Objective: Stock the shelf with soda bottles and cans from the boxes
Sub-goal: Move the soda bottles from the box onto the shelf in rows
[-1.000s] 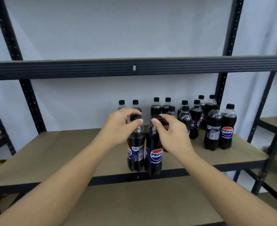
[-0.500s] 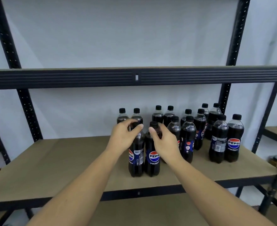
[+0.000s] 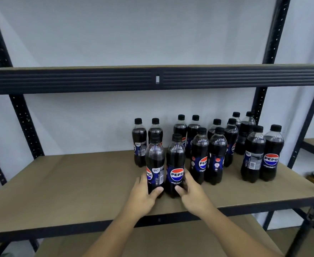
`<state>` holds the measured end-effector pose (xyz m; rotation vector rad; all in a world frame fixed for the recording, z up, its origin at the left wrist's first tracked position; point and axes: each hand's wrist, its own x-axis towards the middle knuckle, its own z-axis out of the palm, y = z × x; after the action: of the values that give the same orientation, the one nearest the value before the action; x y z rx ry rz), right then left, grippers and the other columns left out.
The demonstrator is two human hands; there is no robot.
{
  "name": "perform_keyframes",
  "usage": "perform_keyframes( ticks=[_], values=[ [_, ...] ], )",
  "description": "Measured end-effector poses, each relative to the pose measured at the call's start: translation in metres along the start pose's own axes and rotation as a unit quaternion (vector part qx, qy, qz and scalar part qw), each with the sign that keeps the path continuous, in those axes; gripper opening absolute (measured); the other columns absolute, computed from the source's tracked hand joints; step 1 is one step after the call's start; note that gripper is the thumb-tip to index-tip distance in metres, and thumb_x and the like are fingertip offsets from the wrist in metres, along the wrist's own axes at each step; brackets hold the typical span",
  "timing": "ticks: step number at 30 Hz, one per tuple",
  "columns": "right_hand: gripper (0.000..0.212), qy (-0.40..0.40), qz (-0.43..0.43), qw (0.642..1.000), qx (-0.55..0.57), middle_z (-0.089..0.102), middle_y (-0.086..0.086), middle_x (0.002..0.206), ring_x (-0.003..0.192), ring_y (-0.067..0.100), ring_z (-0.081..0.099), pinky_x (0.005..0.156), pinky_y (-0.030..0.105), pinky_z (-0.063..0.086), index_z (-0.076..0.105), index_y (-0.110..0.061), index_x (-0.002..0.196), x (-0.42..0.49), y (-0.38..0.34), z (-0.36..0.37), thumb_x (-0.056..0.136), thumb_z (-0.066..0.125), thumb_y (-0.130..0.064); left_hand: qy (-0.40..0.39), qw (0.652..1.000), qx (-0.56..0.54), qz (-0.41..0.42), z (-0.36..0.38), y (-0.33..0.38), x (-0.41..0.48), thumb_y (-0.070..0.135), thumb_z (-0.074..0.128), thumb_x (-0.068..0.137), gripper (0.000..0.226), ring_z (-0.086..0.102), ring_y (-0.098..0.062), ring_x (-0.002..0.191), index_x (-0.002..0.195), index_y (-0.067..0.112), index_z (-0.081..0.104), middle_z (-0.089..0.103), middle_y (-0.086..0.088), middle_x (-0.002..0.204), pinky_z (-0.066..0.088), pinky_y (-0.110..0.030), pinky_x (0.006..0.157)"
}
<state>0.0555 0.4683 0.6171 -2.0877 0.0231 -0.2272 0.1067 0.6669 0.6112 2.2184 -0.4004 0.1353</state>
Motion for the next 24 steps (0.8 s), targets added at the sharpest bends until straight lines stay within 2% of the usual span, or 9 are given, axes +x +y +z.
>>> perform_keyframes(
  ticks=[4,7,8,10,13,15,18,20,24],
  values=[
    [0.065,0.012,-0.002,1.0,-0.014,0.051,-0.027,0.133,0.129,-0.004,0.045,0.11,0.02,0.033,0.029,-0.038,0.155,0.009,-0.002,0.003,0.101,0.06,-0.02,0.037,0.999,0.009,-0.023,0.002,0.002,0.011,0.042,0.07,0.093,0.055,0.058,-0.018,0.11,0.141,0.025,0.05,0.063,0.002,0.12,0.038,-0.023,0.083],
    [0.062,0.011,0.014,0.999,-0.037,0.057,-0.016,0.138,0.132,0.008,0.05,0.111,0.027,0.037,0.03,-0.034,0.156,0.02,0.0,0.008,0.101,0.059,-0.029,0.047,0.998,0.014,-0.032,0.002,0.001,0.017,0.041,0.069,0.094,0.057,0.064,-0.02,0.102,0.146,0.028,0.048,0.072,0.002,0.114,0.04,-0.023,0.077],
    [0.062,0.012,0.02,0.999,-0.047,0.059,-0.012,0.139,0.132,0.011,0.052,0.11,0.029,0.039,0.029,-0.032,0.157,0.024,0.001,0.01,0.101,0.058,-0.032,0.05,0.998,0.017,-0.038,0.003,0.001,0.019,0.042,0.067,0.096,0.058,0.064,-0.021,0.105,0.148,0.029,0.045,0.072,0.001,0.117,0.042,-0.024,0.081],
    [0.063,0.018,0.027,0.997,-0.07,0.062,-0.007,0.137,0.128,0.014,0.055,0.105,0.028,0.042,0.029,-0.029,0.157,0.029,-0.002,0.012,0.101,0.057,-0.036,0.057,0.995,0.059,-0.055,0.002,0.002,0.022,0.048,0.06,0.098,0.059,0.063,-0.027,0.114,0.15,0.029,0.037,0.071,0.001,0.121,0.045,-0.035,0.101],
    [0.065,0.023,0.037,0.995,-0.089,0.062,-0.001,0.137,0.127,0.019,0.055,0.102,0.027,0.042,0.024,-0.023,0.16,0.03,-0.005,0.015,0.103,0.054,-0.037,0.041,0.985,0.154,-0.065,0.001,0.004,0.024,0.056,0.045,0.102,0.06,0.061,-0.03,0.119,0.153,0.028,0.03,0.072,0.001,0.121,0.029,-0.05,0.117],
    [0.069,0.018,0.048,0.993,-0.104,0.061,0.004,0.138,0.129,0.023,0.055,0.104,0.03,0.042,0.016,-0.02,0.162,0.029,-0.006,0.016,0.105,0.05,-0.041,0.023,0.983,0.168,-0.062,0.001,0.002,0.023,0.06,0.04,0.102,0.063,0.062,-0.028,0.118,0.155,0.028,0.027,0.073,0.002,0.118,0.025,-0.051,0.119],
    [0.072,0.0,0.078,0.988,-0.134,0.057,0.012,0.143,0.133,0.028,0.051,0.108,0.035,0.042,0.009,-0.018,0.163,0.023,-0.004,0.017,0.106,0.044,-0.044,-0.023,0.984,0.158,-0.081,0.003,-0.011,0.023,0.062,0.038,0.101,0.071,0.061,-0.031,0.118,0.158,0.023,0.022,0.072,-0.004,0.117,0.035,-0.049,0.114],
    [0.073,-0.003,0.072,0.983,-0.171,0.053,0.012,0.147,0.134,0.029,0.049,0.108,0.039,0.043,0.009,-0.015,0.163,0.016,0.002,0.02,0.105,0.043,-0.046,-0.049,0.98,0.174,-0.08,0.003,-0.02,0.019,0.061,0.039,0.1,0.074,0.057,-0.032,0.124,0.158,0.018,0.025,0.065,-0.009,0.13,0.039,-0.047,0.112],
    [0.074,-0.003,0.049,0.97,-0.237,0.063,0.009,0.129,0.12,0.03,0.057,0.096,0.042,0.052,0.008,-0.02,0.162,-0.004,0.006,0.023,0.103,0.043,-0.047,-0.064,0.965,0.252,-0.012,0.004,-0.028,-0.002,0.054,0.041,0.103,0.07,0.035,-0.026,0.146,0.156,0.009,0.032,0.042,-0.01,0.156,0.021,-0.042,0.122]
  ],
)
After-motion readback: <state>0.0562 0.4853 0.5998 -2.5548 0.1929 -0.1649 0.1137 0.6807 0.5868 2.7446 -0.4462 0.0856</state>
